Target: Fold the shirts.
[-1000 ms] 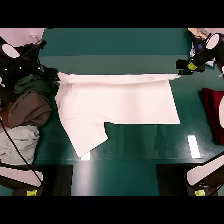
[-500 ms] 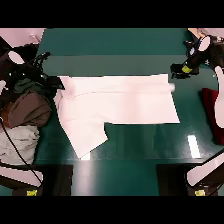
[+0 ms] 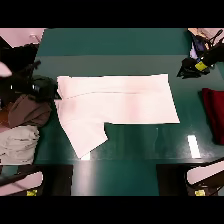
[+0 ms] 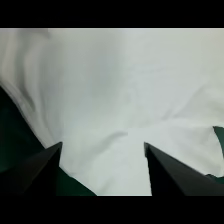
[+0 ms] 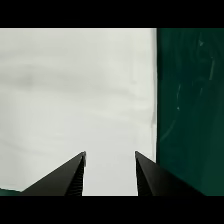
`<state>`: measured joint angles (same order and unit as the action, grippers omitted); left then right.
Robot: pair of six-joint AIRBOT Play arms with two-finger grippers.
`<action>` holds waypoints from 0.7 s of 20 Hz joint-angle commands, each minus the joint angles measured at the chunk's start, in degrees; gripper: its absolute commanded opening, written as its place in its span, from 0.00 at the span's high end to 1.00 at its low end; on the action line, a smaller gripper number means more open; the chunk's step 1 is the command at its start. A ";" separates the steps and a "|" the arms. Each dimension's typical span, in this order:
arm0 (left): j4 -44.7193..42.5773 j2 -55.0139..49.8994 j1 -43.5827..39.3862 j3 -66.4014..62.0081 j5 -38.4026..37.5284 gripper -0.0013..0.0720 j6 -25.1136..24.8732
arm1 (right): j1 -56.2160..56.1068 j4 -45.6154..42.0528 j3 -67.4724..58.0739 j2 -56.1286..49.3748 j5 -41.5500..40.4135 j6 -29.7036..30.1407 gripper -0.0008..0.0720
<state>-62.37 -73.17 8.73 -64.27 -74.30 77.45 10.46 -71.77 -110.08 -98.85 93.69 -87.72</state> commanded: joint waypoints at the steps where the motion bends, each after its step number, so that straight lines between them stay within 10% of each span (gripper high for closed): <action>1: 6.23 15.04 0.13 22.01 6.08 0.16 2.86 | 0.94 3.26 0.02 1.44 1.55 0.83 0.49; 14: 12.96 25.49 0.13 46.29 14.25 0.16 4.66 | 0.72 3.26 0.02 1.44 3.02 0.85 0.49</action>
<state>-51.79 -48.07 8.91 -20.47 -63.86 82.85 11.16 -68.58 -110.08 -97.43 96.33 -86.87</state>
